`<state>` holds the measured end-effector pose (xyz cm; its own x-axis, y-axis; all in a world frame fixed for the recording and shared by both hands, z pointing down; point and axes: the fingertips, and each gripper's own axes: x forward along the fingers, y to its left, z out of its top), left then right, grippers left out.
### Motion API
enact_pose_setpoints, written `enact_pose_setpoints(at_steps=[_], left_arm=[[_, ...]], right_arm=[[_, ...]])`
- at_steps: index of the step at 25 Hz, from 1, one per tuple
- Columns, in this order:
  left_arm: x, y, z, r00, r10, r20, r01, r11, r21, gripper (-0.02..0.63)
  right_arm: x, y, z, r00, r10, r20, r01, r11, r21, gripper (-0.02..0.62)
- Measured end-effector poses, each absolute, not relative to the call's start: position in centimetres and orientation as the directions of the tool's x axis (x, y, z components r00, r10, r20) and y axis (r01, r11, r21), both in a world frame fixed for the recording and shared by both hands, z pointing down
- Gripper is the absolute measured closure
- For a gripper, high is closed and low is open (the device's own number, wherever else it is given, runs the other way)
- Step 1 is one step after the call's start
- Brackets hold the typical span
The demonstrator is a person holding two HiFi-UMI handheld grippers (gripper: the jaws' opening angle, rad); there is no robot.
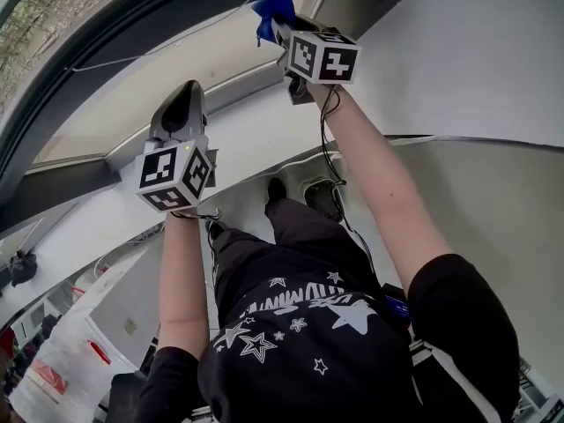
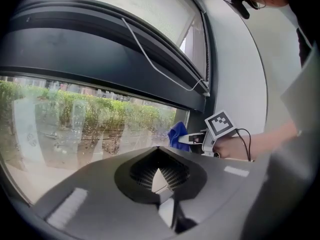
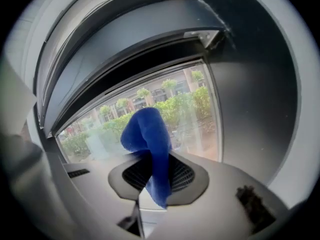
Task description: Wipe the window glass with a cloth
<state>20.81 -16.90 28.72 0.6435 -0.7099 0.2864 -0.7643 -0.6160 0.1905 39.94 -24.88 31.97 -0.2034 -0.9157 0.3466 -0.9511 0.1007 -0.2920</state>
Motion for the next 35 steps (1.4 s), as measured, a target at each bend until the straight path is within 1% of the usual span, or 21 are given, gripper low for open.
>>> enact_pose_setpoints(at_steps=[5, 10, 13, 17, 21, 25, 30, 35], left_arm=[[23.5, -16.5, 28.7, 0.672, -0.687, 0.275, -0.739, -0.644, 0.197, 0.598], [22.9, -16.3, 29.8, 0.673, -0.684, 0.282, -0.739, -0.639, 0.214, 0.597], [20.9, -16.3, 29.7, 0.658, -0.703, 0.271, -0.753, -0.620, 0.221, 0.597], [16.1, -16.3, 29.8, 0.645, -0.717, 0.266, -0.764, -0.600, 0.235, 0.598], [8.8, -16.5, 29.9, 0.599, -0.757, 0.262, -0.800, -0.545, 0.252, 0.597], [-0.1, -16.3, 30.0, 0.536, -0.800, 0.271, -0.839, -0.466, 0.281, 0.598], [-10.0, -15.1, 30.9, 0.440, -0.847, 0.298, -0.889, -0.364, 0.276, 0.598], [-17.5, -13.9, 32.1, 0.389, -0.863, 0.322, -0.911, -0.308, 0.274, 0.598]], right_arm=[[43.5, -24.2, 31.8, -0.109, -0.932, 0.347, -0.966, 0.018, -0.257, 0.520], [44.5, -23.8, 32.4, -0.068, -0.930, 0.361, -0.967, -0.029, -0.255, 0.520], [43.3, -24.1, 32.6, -0.080, -0.926, 0.369, -0.967, -0.018, -0.255, 0.520], [39.3, -22.6, 32.5, -0.099, -0.918, 0.385, -0.973, 0.009, -0.229, 0.520], [32.7, -21.4, 33.6, -0.154, -0.895, 0.418, -0.975, 0.070, -0.210, 0.520], [22.8, -21.0, 34.9, -0.259, -0.856, 0.447, -0.960, 0.179, -0.214, 0.520], [9.1, -20.4, 35.4, -0.426, -0.777, 0.463, -0.905, 0.362, -0.225, 0.520], [-2.5, -19.9, 35.9, -0.541, -0.709, 0.453, -0.841, 0.478, -0.255, 0.520]])
